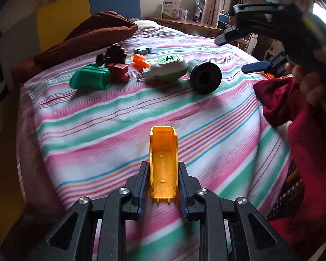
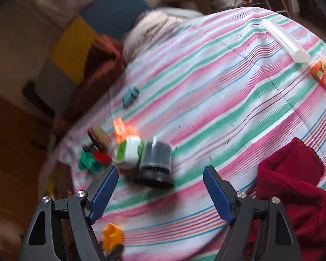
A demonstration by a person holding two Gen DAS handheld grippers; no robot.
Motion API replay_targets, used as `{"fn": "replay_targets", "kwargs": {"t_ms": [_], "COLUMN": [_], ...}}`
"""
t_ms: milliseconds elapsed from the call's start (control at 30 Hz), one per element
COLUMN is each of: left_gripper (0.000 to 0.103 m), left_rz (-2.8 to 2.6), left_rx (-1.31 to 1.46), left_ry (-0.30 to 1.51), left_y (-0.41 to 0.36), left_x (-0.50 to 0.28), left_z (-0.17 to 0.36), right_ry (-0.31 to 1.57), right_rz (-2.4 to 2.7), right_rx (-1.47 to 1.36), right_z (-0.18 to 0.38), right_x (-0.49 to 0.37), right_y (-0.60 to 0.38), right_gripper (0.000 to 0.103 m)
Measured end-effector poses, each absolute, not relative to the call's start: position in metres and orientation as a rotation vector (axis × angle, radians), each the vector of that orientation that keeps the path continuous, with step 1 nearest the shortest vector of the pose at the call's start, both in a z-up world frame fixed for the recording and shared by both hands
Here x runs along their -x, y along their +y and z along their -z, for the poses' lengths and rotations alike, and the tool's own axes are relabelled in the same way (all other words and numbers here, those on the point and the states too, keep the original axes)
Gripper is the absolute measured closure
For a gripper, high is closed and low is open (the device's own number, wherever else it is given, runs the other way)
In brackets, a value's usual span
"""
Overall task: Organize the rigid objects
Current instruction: 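Carry the orange piece into the gold tray with the left gripper while the right grasps the black cylinder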
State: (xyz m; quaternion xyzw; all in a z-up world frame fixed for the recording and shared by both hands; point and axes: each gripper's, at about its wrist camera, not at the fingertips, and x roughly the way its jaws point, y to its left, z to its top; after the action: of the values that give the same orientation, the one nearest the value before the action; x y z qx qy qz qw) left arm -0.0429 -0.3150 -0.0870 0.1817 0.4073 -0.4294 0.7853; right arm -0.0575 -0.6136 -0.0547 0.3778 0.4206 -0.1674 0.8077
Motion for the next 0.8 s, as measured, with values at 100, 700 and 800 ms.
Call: {"fn": "replay_targets", "kwargs": {"t_ms": [100,700,800], "left_gripper": [0.078,0.077,0.077], "left_rz": [0.923,0.917,0.916], "left_rx": [-0.372,-0.321,-0.337], "left_ry": [0.884,0.899,0.888], "left_y": [-0.308,-0.304,-0.305], "left_x": [0.039,0.035,0.037], "left_z": [0.087,0.090,0.090], "right_ry": [0.959,1.130,1.134], "right_rz": [0.359,0.379,0.380], "right_rx": [-0.753,-0.630,-0.618], "right_z": [0.056,0.111,0.112], "right_x": [0.041,-0.011,-0.011], "right_y": [-0.606,-0.607,-0.608], "right_gripper": [0.021,0.059,0.058]}}
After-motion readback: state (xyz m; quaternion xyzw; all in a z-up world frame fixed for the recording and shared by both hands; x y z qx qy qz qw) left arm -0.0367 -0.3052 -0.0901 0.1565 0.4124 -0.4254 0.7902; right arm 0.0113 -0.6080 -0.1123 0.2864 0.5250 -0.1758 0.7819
